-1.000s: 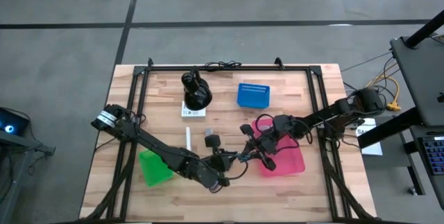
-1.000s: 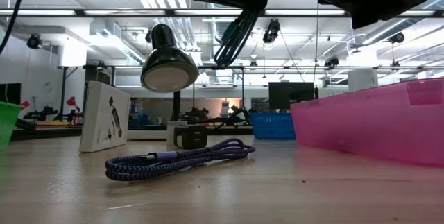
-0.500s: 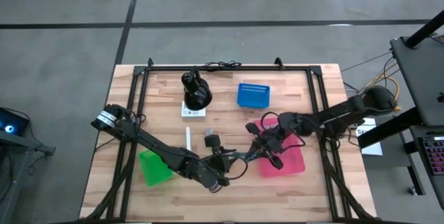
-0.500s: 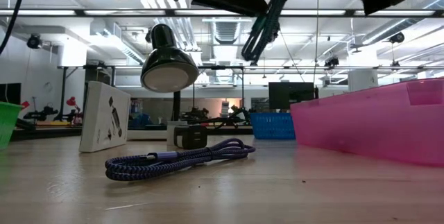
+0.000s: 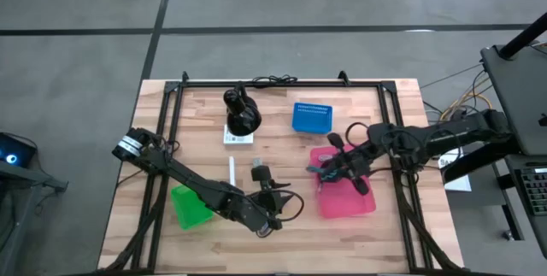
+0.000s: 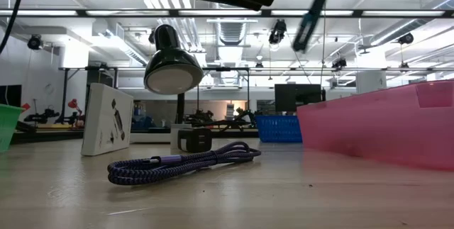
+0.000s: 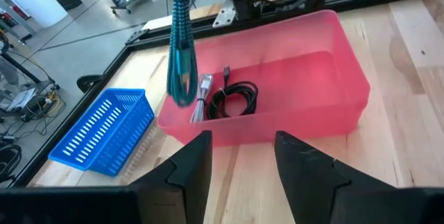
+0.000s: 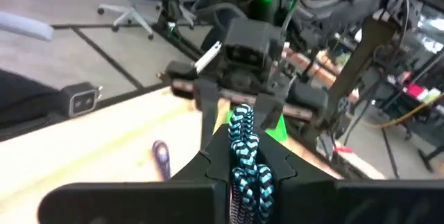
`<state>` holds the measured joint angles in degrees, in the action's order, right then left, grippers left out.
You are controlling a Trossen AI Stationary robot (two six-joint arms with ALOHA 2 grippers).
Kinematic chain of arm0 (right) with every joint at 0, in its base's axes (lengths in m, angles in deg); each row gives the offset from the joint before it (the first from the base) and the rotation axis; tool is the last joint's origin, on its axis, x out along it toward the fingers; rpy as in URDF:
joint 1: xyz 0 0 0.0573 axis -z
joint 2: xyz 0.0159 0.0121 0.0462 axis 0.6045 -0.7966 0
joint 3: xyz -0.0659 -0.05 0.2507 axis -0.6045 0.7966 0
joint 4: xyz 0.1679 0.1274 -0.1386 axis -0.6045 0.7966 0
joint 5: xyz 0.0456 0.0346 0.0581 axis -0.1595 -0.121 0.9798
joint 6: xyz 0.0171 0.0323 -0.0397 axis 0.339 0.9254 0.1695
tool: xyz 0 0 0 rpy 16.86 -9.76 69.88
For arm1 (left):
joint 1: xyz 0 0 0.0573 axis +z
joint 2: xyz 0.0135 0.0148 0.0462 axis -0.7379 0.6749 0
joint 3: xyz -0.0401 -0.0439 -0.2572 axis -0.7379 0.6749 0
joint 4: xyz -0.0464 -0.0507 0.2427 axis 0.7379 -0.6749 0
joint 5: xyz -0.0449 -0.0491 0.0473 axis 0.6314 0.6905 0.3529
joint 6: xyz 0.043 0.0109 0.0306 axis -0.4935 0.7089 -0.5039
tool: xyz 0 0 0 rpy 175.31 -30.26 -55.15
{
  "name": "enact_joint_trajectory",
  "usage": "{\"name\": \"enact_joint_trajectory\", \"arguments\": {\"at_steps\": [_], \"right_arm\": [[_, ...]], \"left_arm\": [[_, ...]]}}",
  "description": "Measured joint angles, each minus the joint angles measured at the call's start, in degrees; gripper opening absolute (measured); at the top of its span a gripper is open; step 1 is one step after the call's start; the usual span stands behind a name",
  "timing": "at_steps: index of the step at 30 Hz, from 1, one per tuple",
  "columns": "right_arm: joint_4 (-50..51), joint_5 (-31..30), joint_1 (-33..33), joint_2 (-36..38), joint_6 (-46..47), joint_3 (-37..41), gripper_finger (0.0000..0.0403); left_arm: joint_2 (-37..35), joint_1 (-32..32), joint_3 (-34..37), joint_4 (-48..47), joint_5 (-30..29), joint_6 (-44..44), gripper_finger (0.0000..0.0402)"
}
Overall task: Pick and place items into bin
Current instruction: Put the blue charger cable into the pink bin
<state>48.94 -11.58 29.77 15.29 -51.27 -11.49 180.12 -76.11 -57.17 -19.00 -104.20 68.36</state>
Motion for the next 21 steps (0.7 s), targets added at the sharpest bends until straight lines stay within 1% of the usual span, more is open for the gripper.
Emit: {"name": "enact_joint_trajectory", "arguments": {"at_steps": [2,4,10,16,21], "right_arm": [[3.5,-0.3,0.5,2.6,0.2,0.0,0.0018],[6.8,-2.7,0.9,5.0,0.6,0.0,0.0018],[11.5,-14.0,1.0,9.7,1.8,1.4,0.0018],[17.1,-23.2,1.0,10.8,6.9,3.7,0.0018],[18.0,-28.2,1.0,10.3,15.7,4.6,0.0018]], "left_arm": [[0.0,-0.1,0.2,0.0,0.0,0.0,0.0142],[0.0,-0.1,0.4,-0.2,0.0,0.0,0.0142],[0.0,-0.1,0.4,-0.1,0.0,0.1,0.0142],[0.0,-0.1,0.4,-0.1,0.1,0.1,0.0142],[0.0,-0.1,0.4,-0.1,0.1,0.1,0.0142]]}}
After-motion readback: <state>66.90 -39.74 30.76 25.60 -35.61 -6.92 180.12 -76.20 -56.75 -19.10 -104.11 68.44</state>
